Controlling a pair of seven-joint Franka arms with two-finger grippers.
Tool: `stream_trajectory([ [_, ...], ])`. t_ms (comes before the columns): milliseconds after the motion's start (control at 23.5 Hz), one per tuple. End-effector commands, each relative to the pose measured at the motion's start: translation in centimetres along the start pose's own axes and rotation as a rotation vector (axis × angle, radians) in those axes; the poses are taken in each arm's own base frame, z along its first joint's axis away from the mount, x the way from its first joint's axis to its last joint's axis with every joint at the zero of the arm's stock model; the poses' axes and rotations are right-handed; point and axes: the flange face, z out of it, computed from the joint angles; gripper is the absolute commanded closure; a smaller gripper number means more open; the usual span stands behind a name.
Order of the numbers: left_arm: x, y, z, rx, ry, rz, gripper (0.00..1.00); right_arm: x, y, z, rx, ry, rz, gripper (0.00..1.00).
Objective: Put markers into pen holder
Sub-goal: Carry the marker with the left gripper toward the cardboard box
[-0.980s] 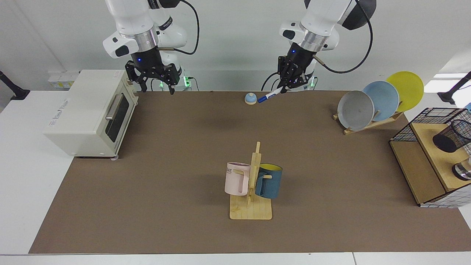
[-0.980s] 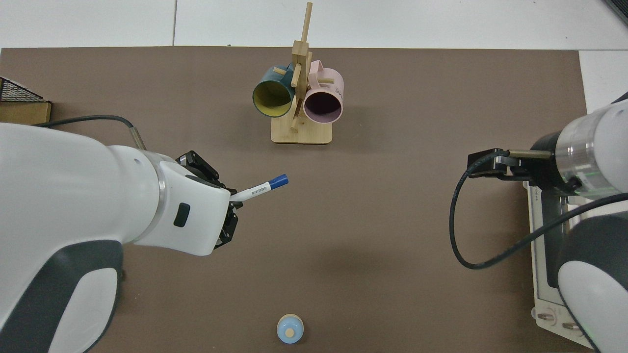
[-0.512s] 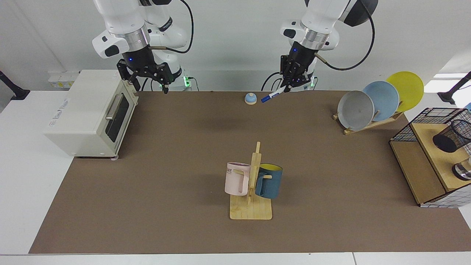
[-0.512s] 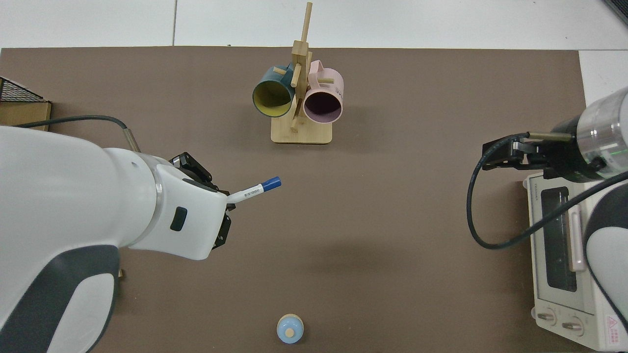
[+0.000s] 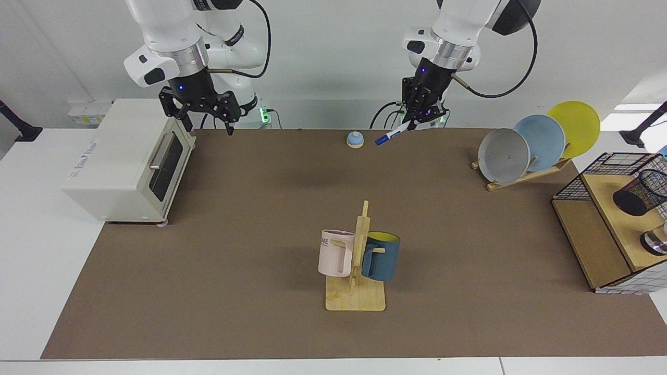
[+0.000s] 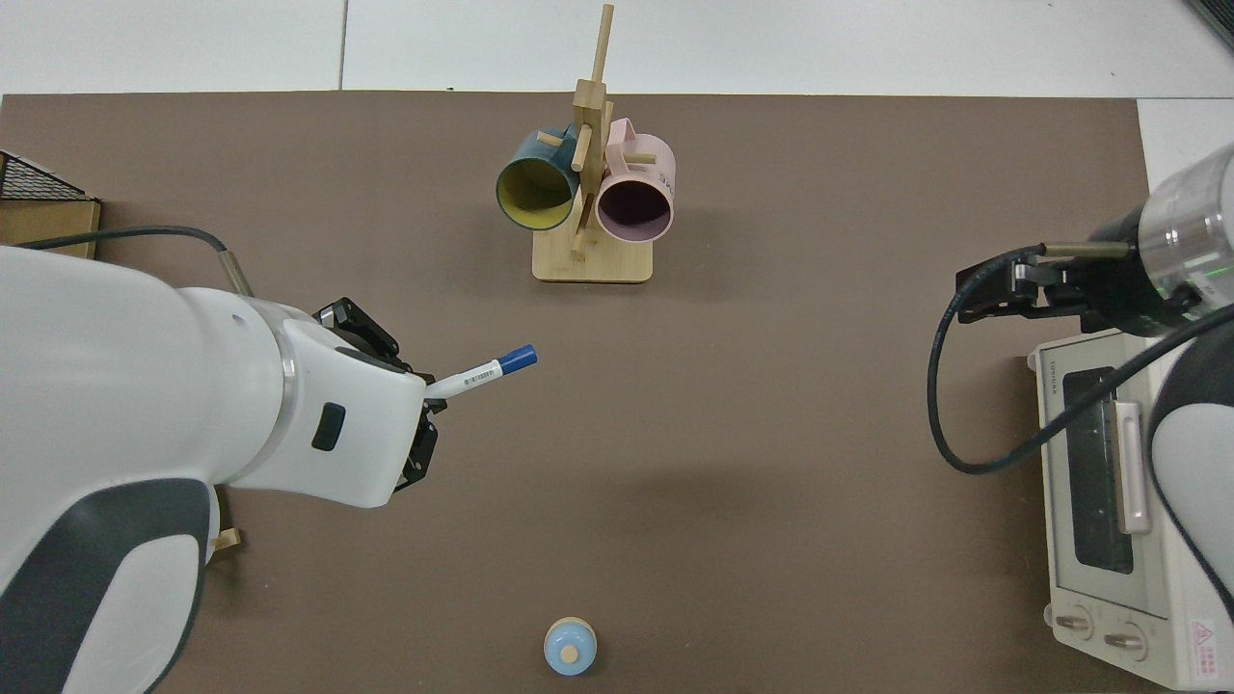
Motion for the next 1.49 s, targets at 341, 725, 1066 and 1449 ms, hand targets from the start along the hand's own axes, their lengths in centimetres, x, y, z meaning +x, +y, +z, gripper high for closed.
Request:
stream_trajectory([
  [341, -0.3, 0.1, -1.0, 0.011, -0.015, -0.006, 1.0, -2.1, 1.5, 1.1, -0.035, -0.033, -0.046, 0.0],
  [725, -3.5, -2.1, -2.5, 0.061, -0.11, -0.049, 1.0, -2.2, 1.3, 0.6, -0.02, -0.026, -0.033, 0.0],
  [1066, -7.5, -6.1, -5.6, 0.199, -0.224, -0.039, 1.0, -2.2, 1.2, 0.6, -0.02, -0.026, -0.034, 0.0],
  [1449, -12.6, -10.1, -8.5, 0.298, -0.432, 0.183, 1.0, -2.1, 1.3, 0.6, -0.019, -0.024, -0.033, 0.0],
])
